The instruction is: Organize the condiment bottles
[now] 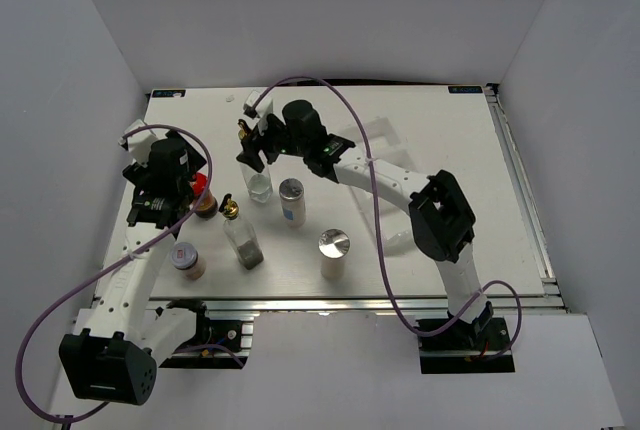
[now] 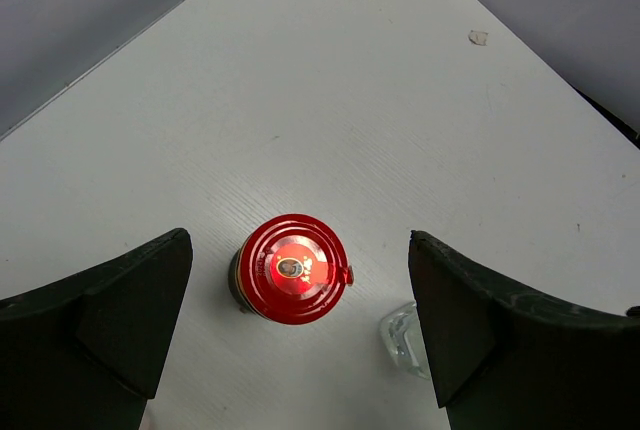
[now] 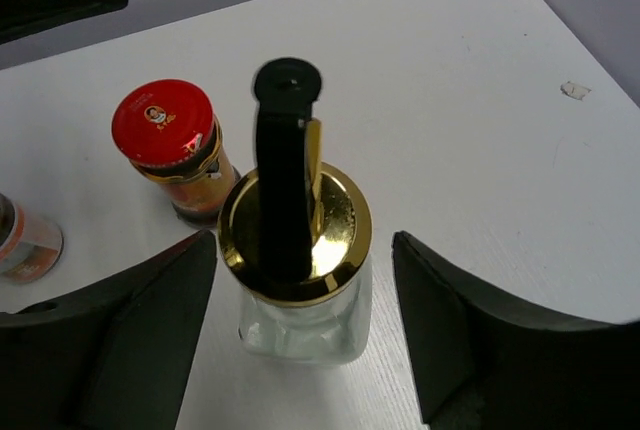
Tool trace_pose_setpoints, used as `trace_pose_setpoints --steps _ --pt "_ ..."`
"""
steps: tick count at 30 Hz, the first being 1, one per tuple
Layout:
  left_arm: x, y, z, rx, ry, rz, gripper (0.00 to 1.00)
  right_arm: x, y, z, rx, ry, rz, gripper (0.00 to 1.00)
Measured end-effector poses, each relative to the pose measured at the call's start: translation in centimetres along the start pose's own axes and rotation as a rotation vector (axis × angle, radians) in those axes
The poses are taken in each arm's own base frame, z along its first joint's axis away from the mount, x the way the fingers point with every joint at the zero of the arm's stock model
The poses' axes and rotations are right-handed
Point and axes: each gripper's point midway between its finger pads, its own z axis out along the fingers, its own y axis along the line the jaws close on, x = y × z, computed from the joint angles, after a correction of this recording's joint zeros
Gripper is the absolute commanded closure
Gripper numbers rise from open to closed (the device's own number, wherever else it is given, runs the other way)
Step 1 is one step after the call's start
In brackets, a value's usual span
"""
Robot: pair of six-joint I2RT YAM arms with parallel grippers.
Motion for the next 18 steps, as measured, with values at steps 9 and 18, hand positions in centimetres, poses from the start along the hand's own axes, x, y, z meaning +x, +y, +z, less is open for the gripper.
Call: trace_pose_setpoints --steps 9,18 --pt "0.2 0.1 0.0 -0.003 0.002 0.001 0.02 -0.5 -0.2 1.5 0.032 -0.063 0.005 0.95" --pt "0.1 0.3 0.1 -0.013 -0.005 -0.007 0.02 -0.7 -1.8 1.1 0.125 -0.089 0.002 1.0"
